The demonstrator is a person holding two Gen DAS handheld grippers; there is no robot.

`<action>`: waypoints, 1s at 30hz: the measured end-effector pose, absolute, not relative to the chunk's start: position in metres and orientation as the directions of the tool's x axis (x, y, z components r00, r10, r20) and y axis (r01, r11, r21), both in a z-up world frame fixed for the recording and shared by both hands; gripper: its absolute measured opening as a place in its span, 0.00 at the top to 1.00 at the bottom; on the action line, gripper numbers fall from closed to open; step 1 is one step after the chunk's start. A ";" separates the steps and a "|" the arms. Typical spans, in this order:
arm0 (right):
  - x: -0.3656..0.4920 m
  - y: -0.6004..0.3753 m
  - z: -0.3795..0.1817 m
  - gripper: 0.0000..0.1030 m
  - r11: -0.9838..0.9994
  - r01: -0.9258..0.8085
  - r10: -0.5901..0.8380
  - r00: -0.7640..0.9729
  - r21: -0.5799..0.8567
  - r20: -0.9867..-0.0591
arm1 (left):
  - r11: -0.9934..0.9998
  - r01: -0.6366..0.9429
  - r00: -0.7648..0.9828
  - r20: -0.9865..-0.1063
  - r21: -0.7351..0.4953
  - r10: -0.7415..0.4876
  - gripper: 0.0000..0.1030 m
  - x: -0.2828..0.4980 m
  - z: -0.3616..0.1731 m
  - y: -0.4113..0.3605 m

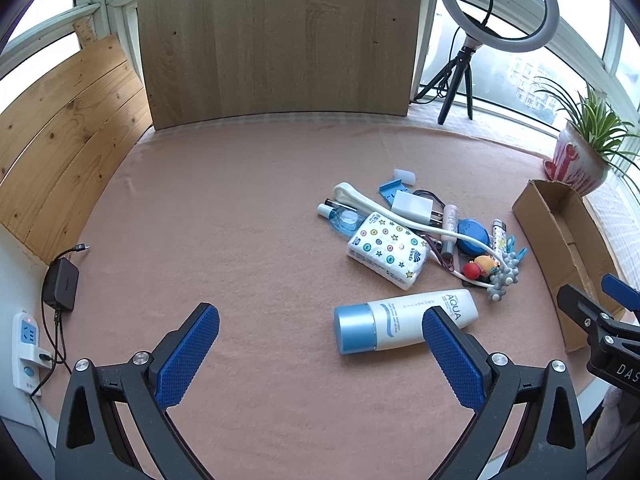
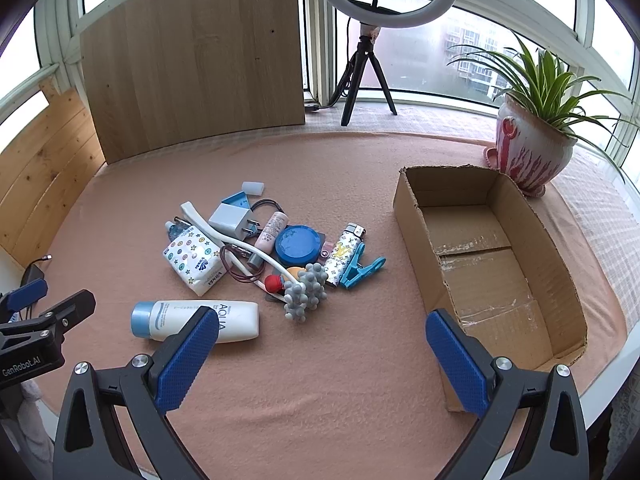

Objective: Organize objects

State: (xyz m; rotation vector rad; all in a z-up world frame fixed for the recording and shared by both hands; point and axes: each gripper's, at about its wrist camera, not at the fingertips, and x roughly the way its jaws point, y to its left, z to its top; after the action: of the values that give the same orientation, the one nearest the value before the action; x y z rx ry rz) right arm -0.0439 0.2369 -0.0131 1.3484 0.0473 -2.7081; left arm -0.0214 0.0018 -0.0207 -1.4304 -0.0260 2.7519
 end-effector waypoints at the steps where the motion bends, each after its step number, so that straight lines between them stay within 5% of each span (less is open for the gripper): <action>1: -0.044 0.237 -0.014 0.01 -0.993 0.116 -0.088 -0.595 0.023 -0.799 | -0.999 -0.029 -0.575 -0.817 -0.031 0.042 0.00 -0.022 -0.021 0.002; 22: -0.047 0.256 -0.026 0.01 -0.995 0.067 -0.095 -0.562 0.069 -0.822 | -0.995 -0.093 -0.545 -0.836 -0.018 0.066 0.00 -0.051 -0.043 0.015; 28: -0.059 0.255 -0.024 0.17 -0.987 0.109 -0.157 -0.551 0.115 -0.819 | -0.994 -0.106 -0.534 -0.843 -0.014 0.069 0.00 -0.056 -0.051 0.019; 30: -0.069 0.251 -0.025 0.30 -0.981 0.137 -0.191 -0.538 0.138 -0.821 | -0.994 -0.110 -0.534 -0.842 -0.015 0.072 0.00 -0.058 -0.053 0.020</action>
State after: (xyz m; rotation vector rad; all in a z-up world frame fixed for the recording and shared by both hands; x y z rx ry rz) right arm -0.0693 0.2509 -0.0250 1.3986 -0.0846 -2.6012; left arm -0.0578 0.0198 -0.0525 -1.4590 0.0597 2.6638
